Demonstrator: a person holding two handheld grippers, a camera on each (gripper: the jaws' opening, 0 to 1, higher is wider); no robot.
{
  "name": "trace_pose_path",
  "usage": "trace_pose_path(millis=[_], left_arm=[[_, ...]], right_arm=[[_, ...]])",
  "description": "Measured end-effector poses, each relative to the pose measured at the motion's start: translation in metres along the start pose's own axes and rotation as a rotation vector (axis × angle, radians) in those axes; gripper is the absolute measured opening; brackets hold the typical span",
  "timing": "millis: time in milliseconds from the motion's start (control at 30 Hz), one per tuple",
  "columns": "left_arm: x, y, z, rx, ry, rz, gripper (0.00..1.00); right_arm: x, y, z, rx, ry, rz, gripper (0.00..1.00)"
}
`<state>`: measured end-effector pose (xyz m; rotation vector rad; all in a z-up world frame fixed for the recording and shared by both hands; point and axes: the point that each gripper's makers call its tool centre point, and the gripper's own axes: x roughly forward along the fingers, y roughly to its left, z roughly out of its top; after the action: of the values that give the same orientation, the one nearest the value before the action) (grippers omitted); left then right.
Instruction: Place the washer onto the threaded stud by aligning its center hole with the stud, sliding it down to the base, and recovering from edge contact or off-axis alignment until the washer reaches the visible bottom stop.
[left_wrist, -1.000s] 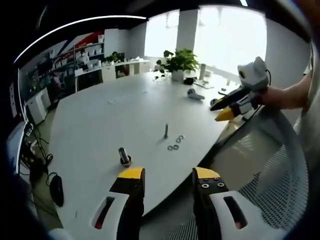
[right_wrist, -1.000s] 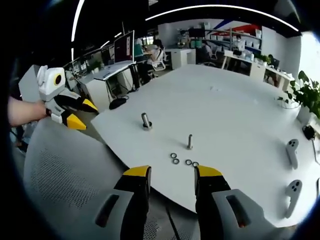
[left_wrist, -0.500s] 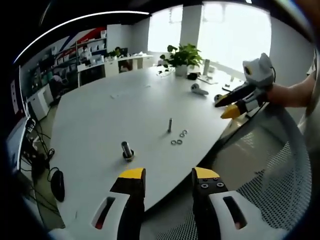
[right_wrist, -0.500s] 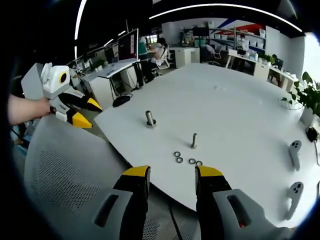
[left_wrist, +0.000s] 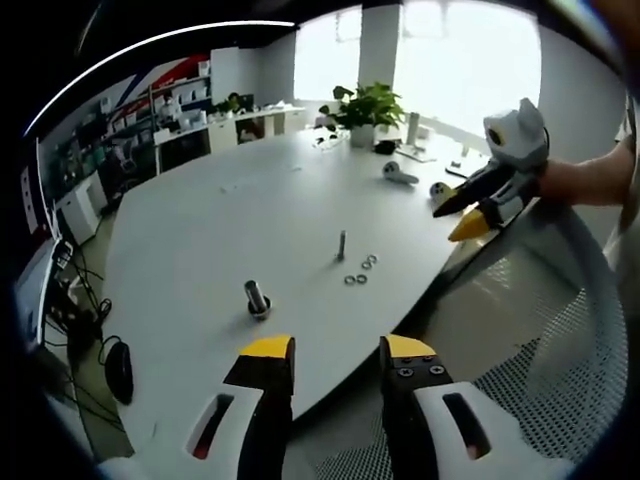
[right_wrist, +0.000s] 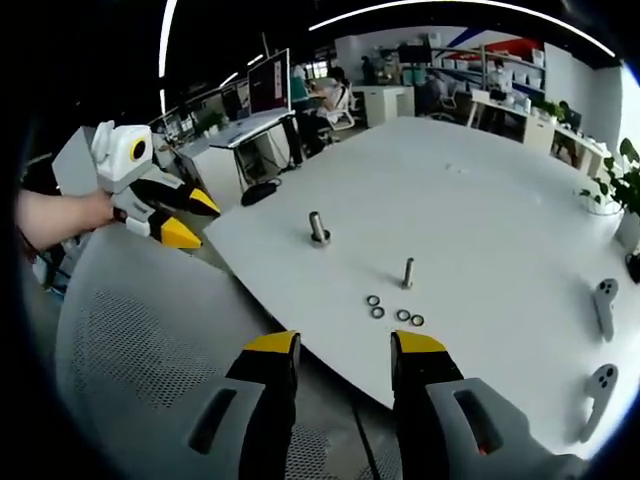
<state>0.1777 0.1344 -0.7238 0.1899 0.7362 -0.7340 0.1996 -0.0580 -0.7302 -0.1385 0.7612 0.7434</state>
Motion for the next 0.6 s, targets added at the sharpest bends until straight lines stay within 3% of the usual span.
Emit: trace_pose_path(millis=[133,267,367,467,600], left_arm=[[0.0,-0.003,-0.002,0.037,0.015,-0.005,0.33],[0.0,-0.002,-0.003,0.023,0.013,-0.008,0.33],[0.0,0.0,-0.003,0.033,0.017,-0.004,0.33],[-0.002,0.001,-0.004,0.035,0.017,0.004,0.32],[-0.002,0.004,-0.003,0.022,0.01,0.005,0.31]], right_arm=[[0.003,-0.001,-0.002,0.033,0.015,0.011,0.38],[0.002,-0.005,-0.002,0.087,0.019,0.019,0.38],[0.001,-0.002,0.004,0.006,0.015,0.012,0.38],[0.004,0.005,-0.002,-0.005,0.06,0.04,0.38],[0.005,0.005,0.003,-0.04,0.068,0.046,0.35]])
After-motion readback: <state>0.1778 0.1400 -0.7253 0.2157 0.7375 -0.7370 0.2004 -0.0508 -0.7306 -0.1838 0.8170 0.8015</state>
